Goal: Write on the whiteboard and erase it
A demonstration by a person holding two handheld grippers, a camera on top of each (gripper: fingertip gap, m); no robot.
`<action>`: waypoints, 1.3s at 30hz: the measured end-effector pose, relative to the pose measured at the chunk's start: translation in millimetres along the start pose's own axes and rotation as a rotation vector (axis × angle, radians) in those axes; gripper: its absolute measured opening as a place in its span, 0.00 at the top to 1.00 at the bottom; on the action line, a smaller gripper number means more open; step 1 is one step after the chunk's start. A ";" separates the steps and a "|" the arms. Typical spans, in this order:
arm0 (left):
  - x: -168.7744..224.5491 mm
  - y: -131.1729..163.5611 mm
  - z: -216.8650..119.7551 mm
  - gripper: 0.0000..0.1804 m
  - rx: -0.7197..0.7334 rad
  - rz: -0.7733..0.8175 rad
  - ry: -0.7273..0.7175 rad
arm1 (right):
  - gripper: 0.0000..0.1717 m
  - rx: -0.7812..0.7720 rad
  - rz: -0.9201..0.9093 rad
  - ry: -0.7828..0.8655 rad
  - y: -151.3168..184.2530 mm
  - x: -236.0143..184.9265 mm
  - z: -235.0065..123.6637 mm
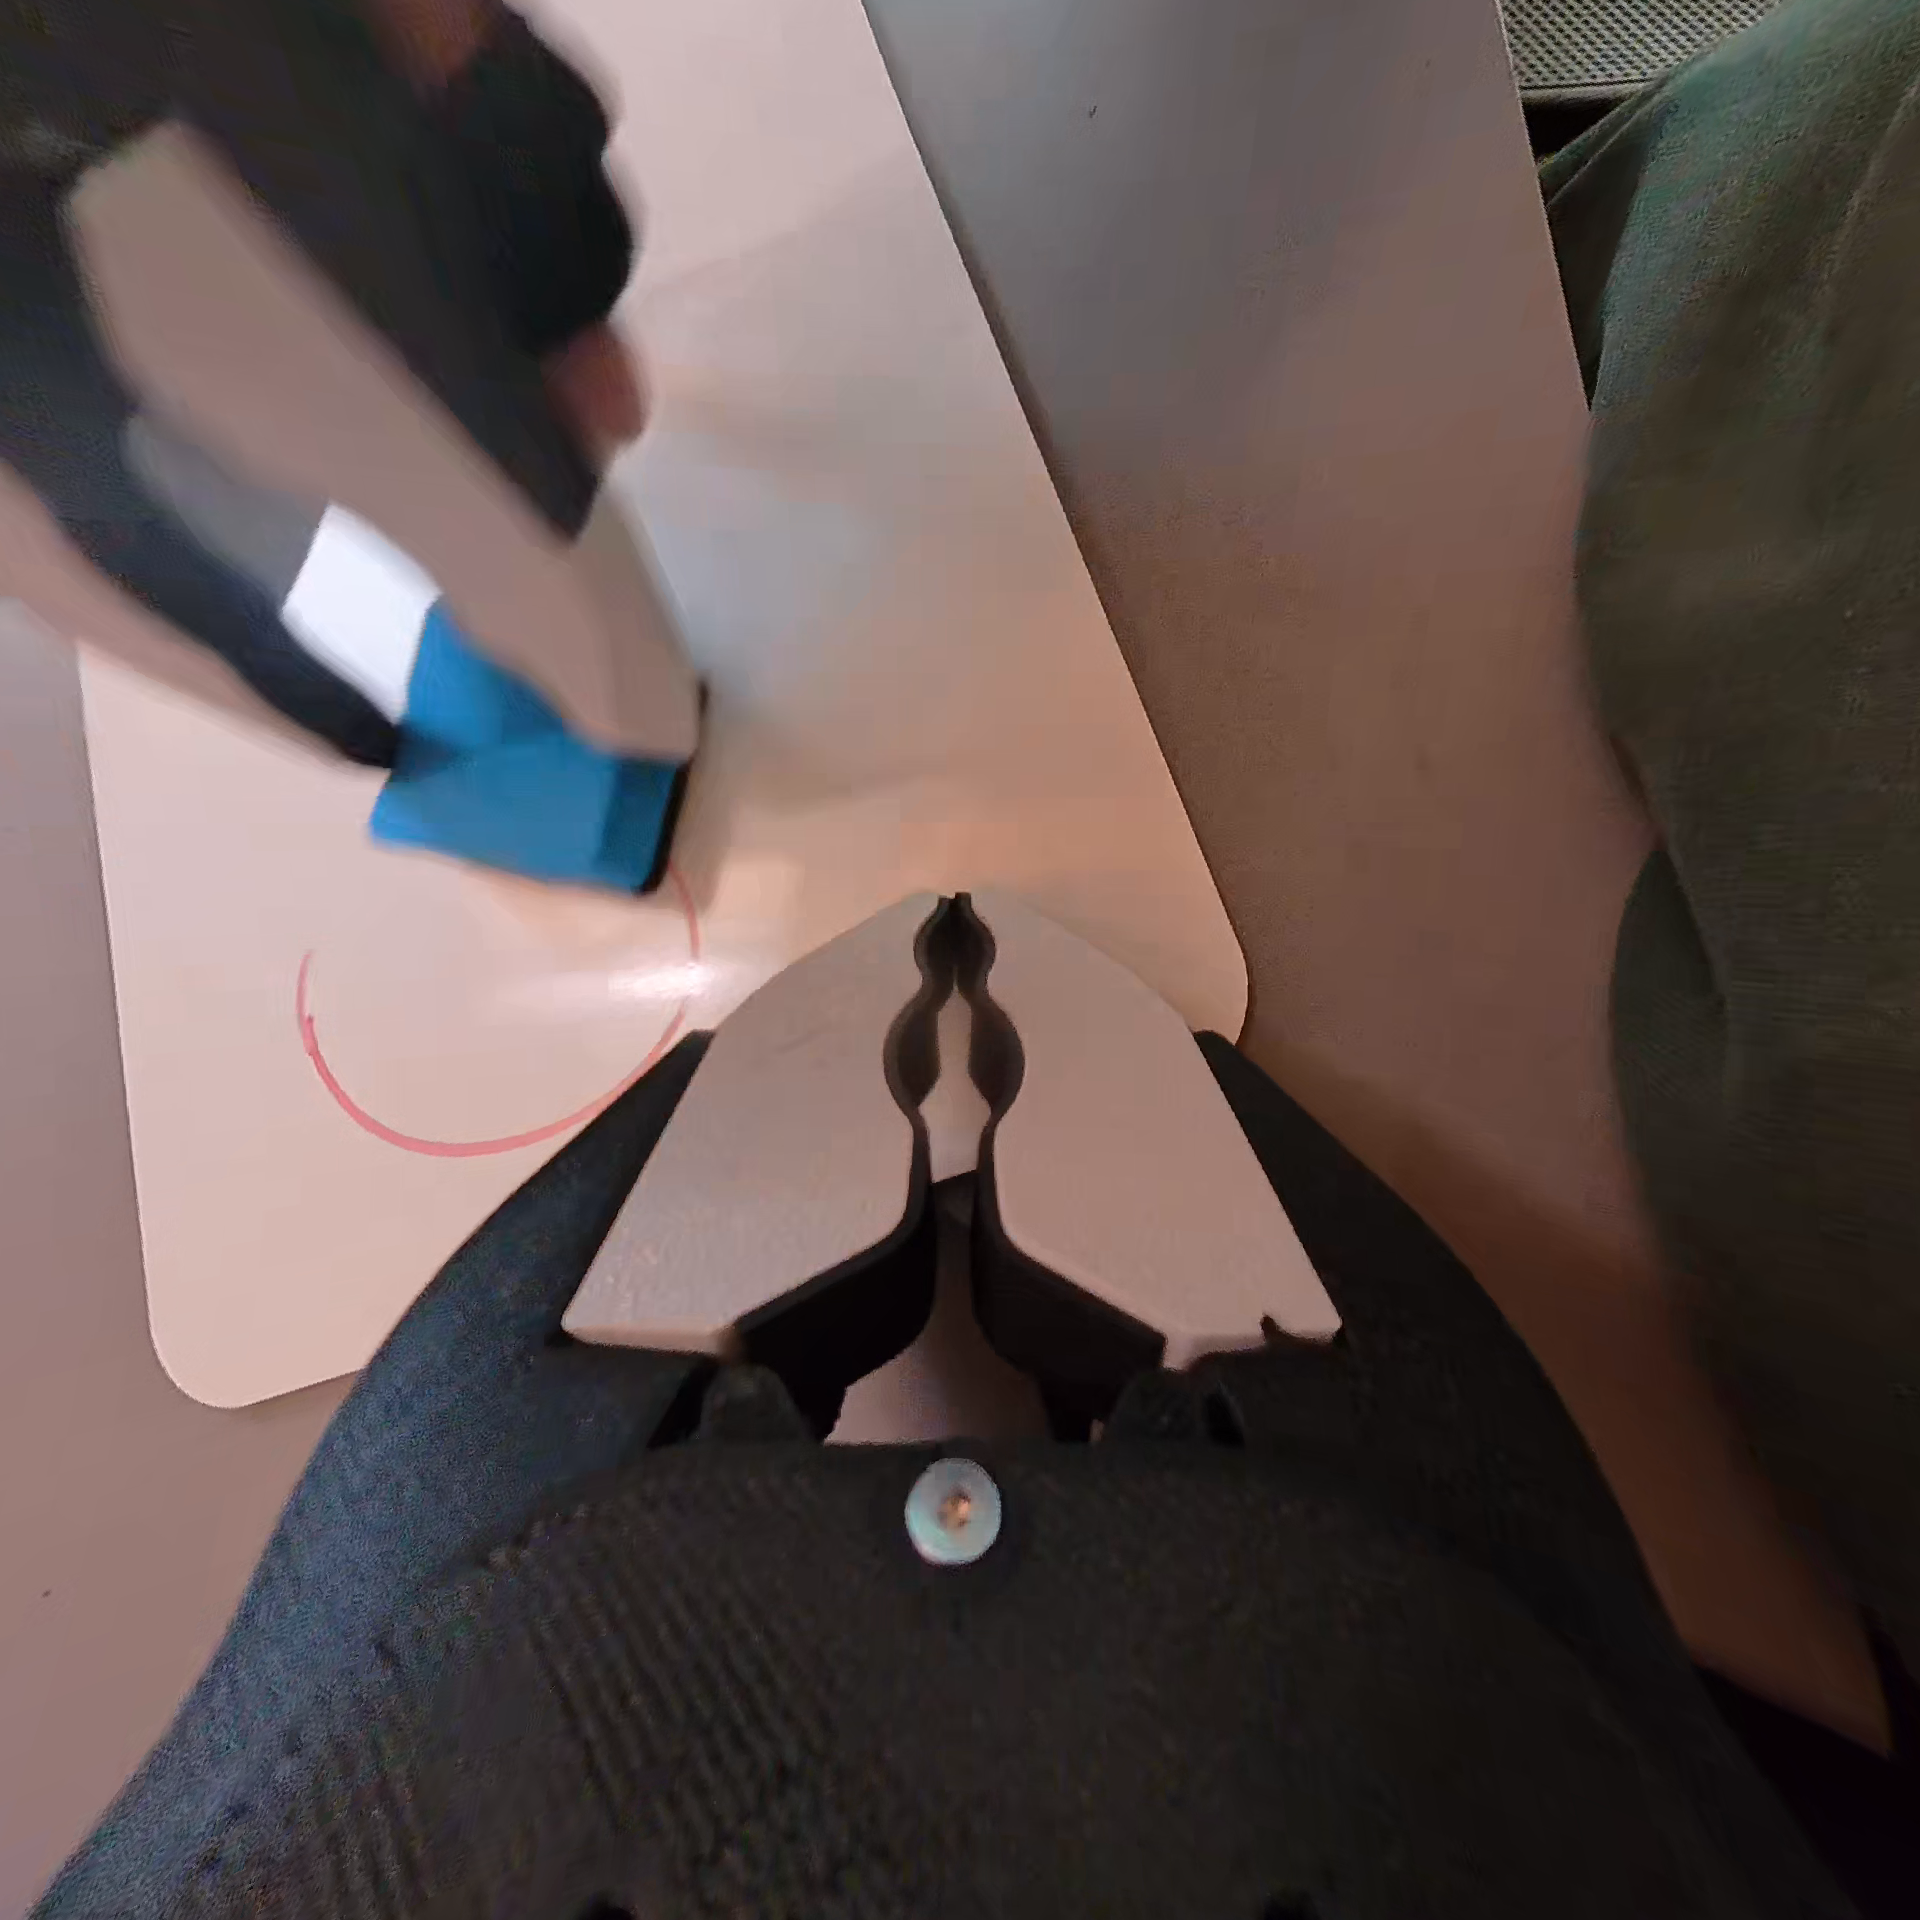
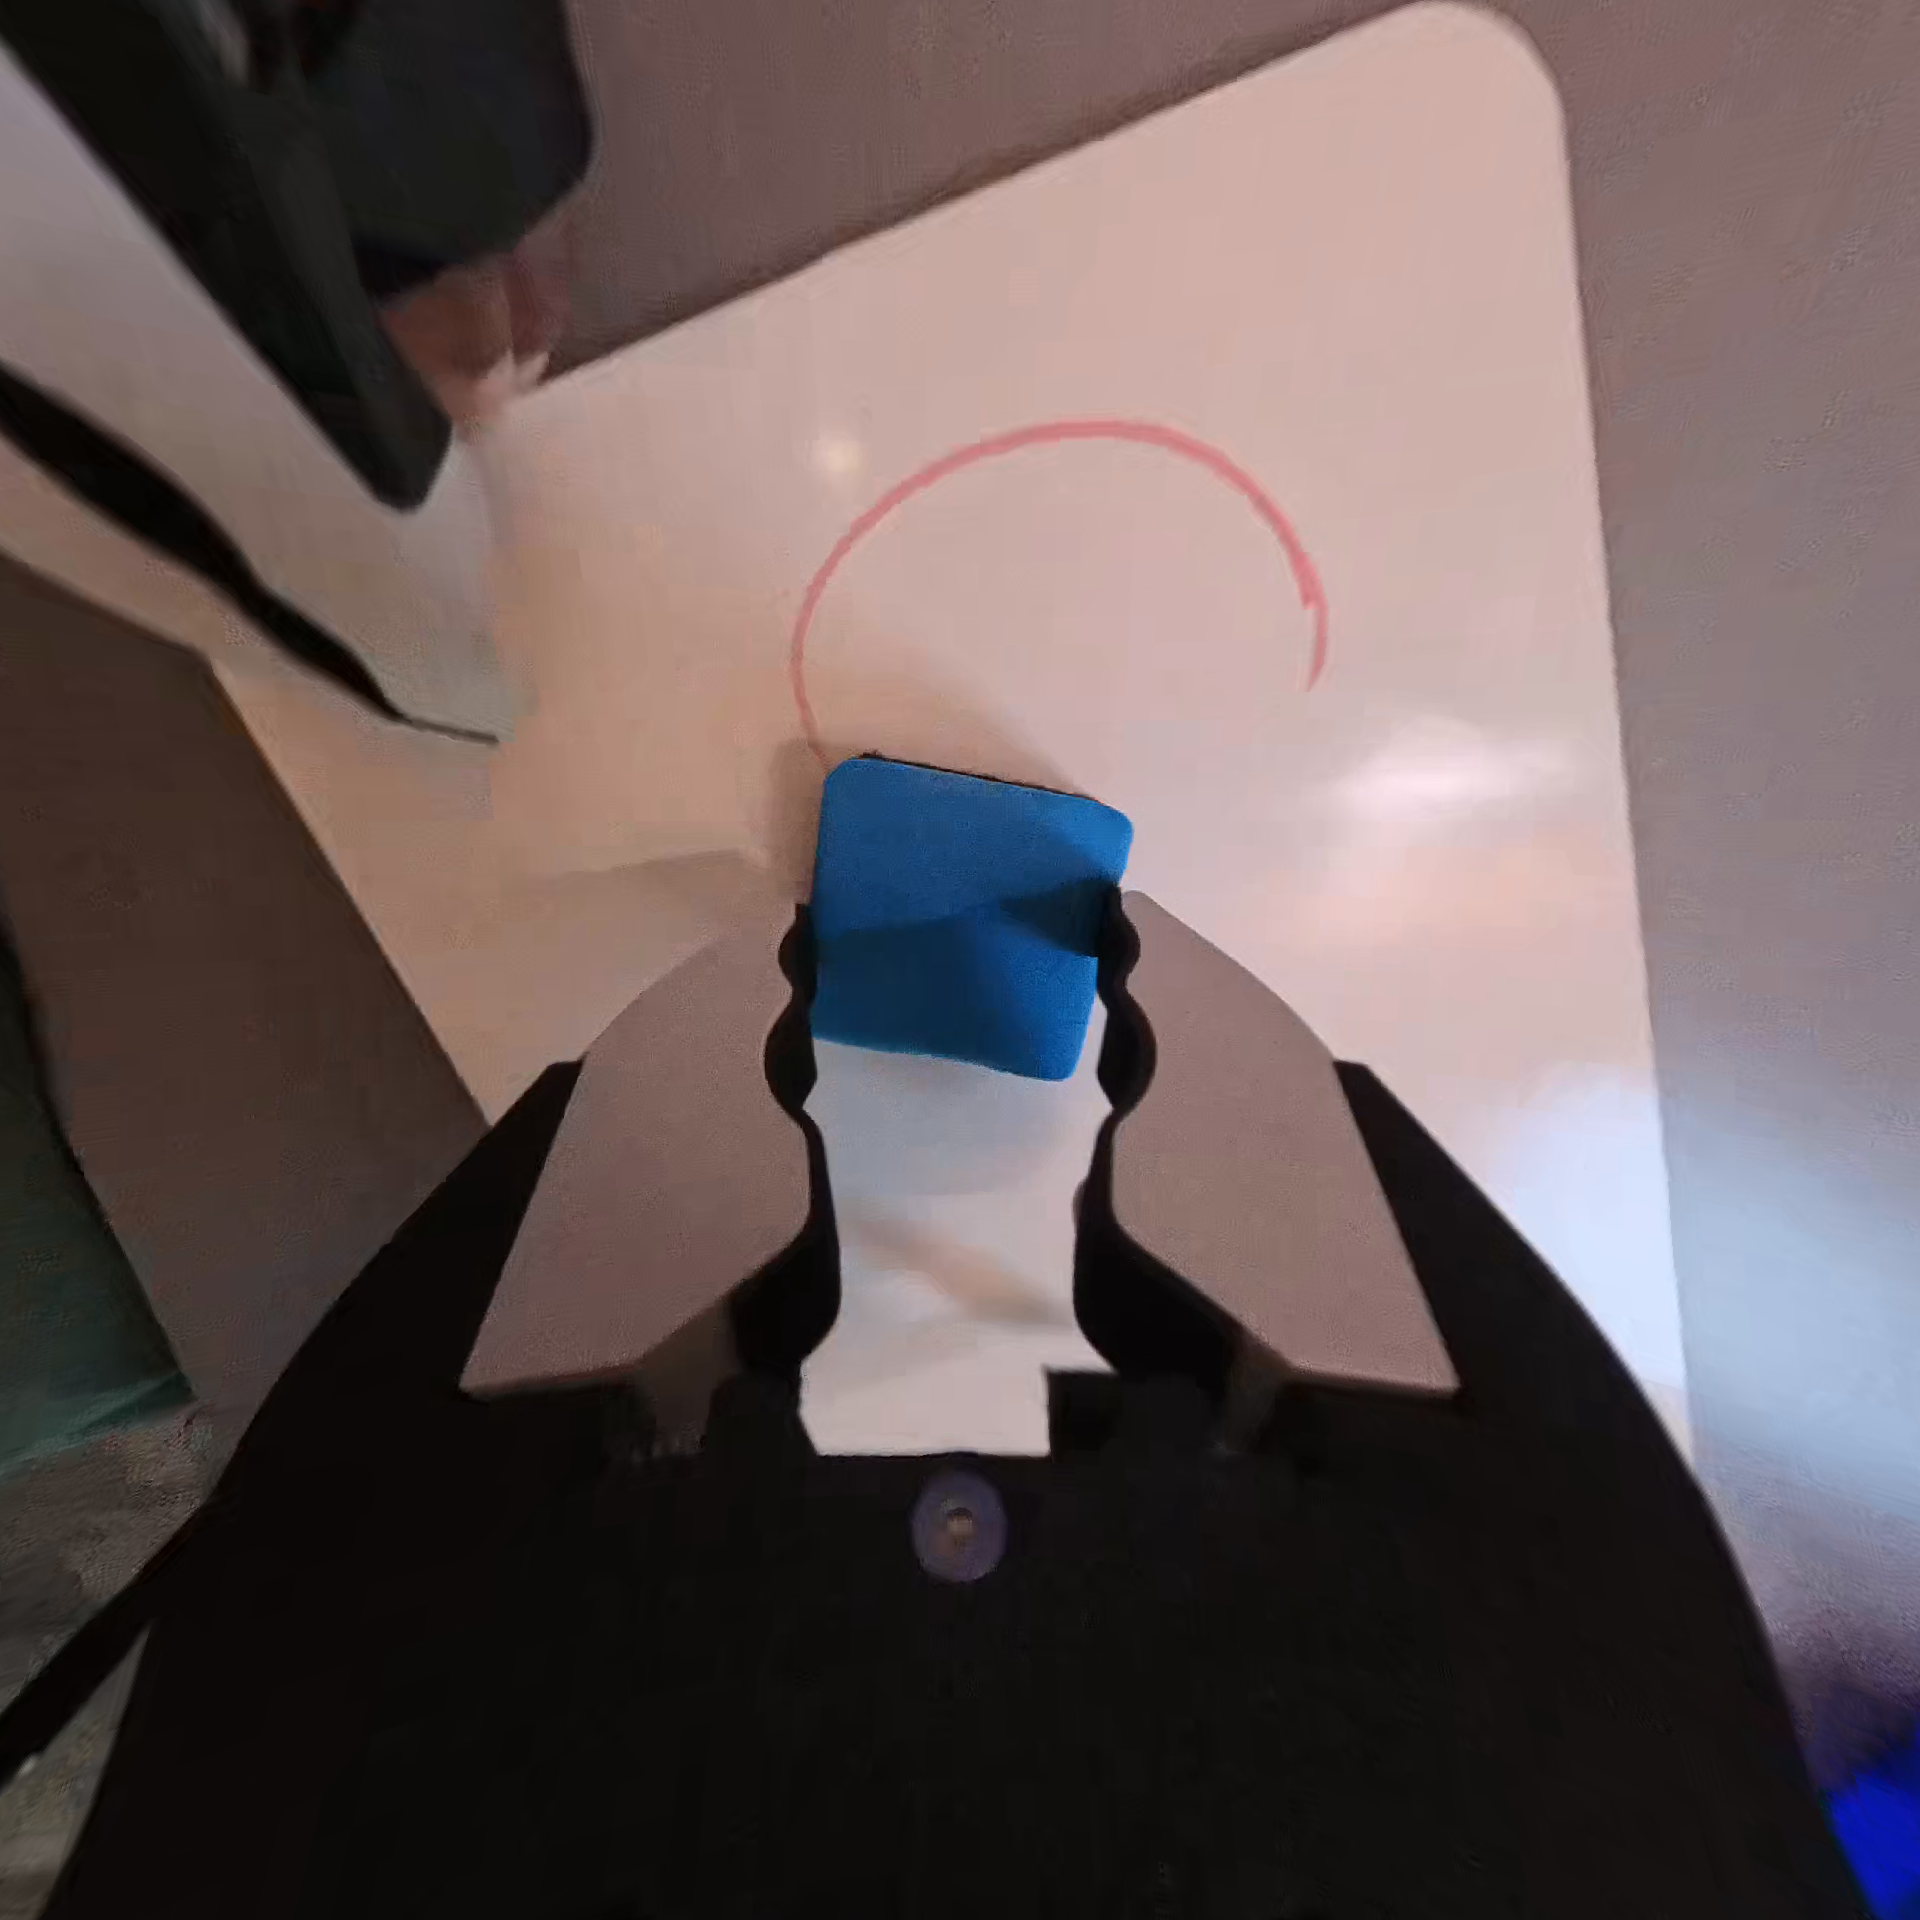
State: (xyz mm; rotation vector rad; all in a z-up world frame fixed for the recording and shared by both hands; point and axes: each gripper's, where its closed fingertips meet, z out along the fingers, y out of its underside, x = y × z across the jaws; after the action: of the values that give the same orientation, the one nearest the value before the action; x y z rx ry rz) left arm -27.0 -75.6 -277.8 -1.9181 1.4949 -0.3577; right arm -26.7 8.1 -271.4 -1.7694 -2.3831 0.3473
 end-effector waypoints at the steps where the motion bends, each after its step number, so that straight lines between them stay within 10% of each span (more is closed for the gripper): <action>1: 0.0 -0.1 0.1 0.99 0.002 0.002 -0.001 | 0.69 0.001 0.035 0.003 15.0 3.7 -4.2; 5: 0.2 -0.3 0.4 0.99 -0.003 0.006 -0.010 | 0.69 0.039 0.301 0.107 36.0 73.6 -11.0; 10: 0.4 -0.2 0.3 0.99 -0.002 0.002 -0.003 | 0.69 -0.003 0.001 -0.001 3.4 -15.7 -0.7; 15: 0.9 -0.1 0.2 1.00 -0.003 0.007 -0.011 | 0.69 0.016 0.180 0.073 -3.8 50.2 0.5; 20: 1.1 0.1 -0.2 1.00 0.001 0.004 -0.002 | 0.69 0.017 -0.055 -0.042 -22.3 -21.8 6.0; 25: 1.1 0.0 0.0 1.00 0.000 0.006 -0.012 | 0.69 0.047 0.138 0.075 -45.1 64.8 11.4; 29: 1.2 0.7 -0.6 1.00 0.004 0.007 -0.009 | 0.69 0.020 -0.110 -0.039 -61.9 -11.2 16.7; 35: 1.5 0.7 -0.7 1.00 0.006 0.009 -0.015 | 0.69 0.024 0.070 0.039 -63.9 57.1 18.4; 39: 2.0 0.9 -1.3 1.00 0.013 0.011 -0.017 | 0.69 -0.011 -0.181 -0.057 -59.5 -17.9 17.4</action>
State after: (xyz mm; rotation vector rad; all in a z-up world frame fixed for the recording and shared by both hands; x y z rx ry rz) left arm -27.9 -78.0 -277.8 -1.8978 1.4877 -0.3441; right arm -80.8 -27.1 -271.5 -1.5519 -2.5641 0.3660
